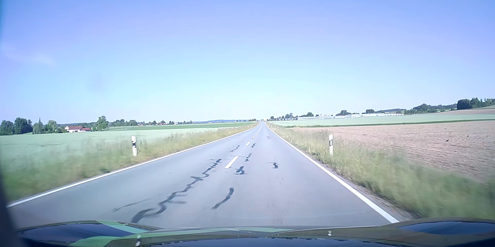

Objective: Follow the waypoints while adhering to traffic rules and regulations

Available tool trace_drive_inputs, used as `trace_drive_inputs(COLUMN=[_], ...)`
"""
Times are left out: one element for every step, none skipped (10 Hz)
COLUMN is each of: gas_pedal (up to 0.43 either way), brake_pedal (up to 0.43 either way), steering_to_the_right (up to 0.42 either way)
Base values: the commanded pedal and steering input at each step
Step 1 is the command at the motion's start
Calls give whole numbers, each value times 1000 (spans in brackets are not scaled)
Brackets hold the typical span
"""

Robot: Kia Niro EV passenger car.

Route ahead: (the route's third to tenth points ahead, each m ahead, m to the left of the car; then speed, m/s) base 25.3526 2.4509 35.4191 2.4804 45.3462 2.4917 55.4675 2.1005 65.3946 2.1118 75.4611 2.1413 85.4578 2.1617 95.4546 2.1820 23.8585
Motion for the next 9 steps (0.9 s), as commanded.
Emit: trace_drive_inputs(gas_pedal=[197,197,197,197,209,209,220,220,220], brake_pedal=[0,0,0,0,0,0,0,0,0], steering_to_the_right=[-4,-4,-4,-4,-4,-4,-4,-4,-4])
